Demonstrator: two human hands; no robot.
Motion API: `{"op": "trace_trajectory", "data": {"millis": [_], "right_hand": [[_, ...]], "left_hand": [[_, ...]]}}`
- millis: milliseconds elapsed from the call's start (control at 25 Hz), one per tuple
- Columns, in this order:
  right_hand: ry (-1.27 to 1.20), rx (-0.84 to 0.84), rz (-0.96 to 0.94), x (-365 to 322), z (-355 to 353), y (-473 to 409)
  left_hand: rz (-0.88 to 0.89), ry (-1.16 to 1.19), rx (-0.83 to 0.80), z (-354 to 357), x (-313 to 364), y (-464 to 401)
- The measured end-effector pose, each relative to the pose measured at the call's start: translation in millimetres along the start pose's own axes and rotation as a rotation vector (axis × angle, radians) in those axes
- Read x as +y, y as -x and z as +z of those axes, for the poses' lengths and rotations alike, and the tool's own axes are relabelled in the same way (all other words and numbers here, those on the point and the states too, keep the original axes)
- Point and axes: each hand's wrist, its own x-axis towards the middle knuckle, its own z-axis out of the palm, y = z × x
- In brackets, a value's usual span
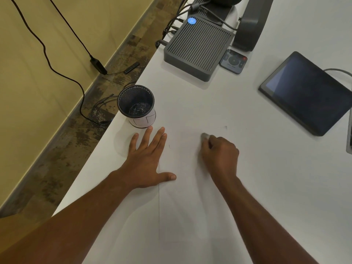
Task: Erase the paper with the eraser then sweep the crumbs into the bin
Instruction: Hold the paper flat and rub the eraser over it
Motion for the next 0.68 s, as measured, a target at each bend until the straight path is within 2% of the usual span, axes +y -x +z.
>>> {"op": "trace_trajectory", "data": {"millis": [40, 160, 200, 280, 320, 360, 480, 520, 600, 680], "right_hand": [[-0.007, -0.017, -0.011, -5.7, 0.1, 3.8], [-0.09, -0.107, -0.247, -25.9, 14.1, 47.6], [-0.084, -0.117, -0.215, -19.3, 11.5, 42.1], [-0.013, -0.026, 0.001, -0.2, 2.1, 13.8], [-0.003, 0.008, 0.05, 2.9, -1.5, 9.7], [-0.012, -0.007, 0.024, -0.1, -2.4, 12.6], [-0.076, -0.095, -0.25, -13.2, 7.6, 44.8], [-0.061, -0.1, -0.238, -7.1, 6.7, 37.8], [-0.01, -0.018, -0.067, 5.7, -0.7, 14.4], [-0.015, -0.031, -0.104, 2.8, -0.5, 18.5]], "left_hand": [[-0.002, 0.002, 0.003, -0.2, 0.1, 0.2], [-0.006, -0.019, -0.004, -1.2, 0.8, 1.1], [-0.007, -0.025, -0.009, -0.7, 0.9, 0.7], [-0.006, -0.024, -0.015, -0.5, 0.5, -0.1], [-0.002, -0.018, -0.013, -0.6, 0.2, -0.1], [-0.002, -0.01, -0.006, -0.4, 0.3, 0.4], [-0.005, -0.012, 0.002, -0.5, 0.0, 1.2], [-0.003, -0.012, 0.0, -0.6, 0.1, 0.8], [0.0, -0.013, -0.01, -0.4, -0.4, 0.4], [0.0, -0.008, -0.01, 0.2, -0.1, 0.5]]}}
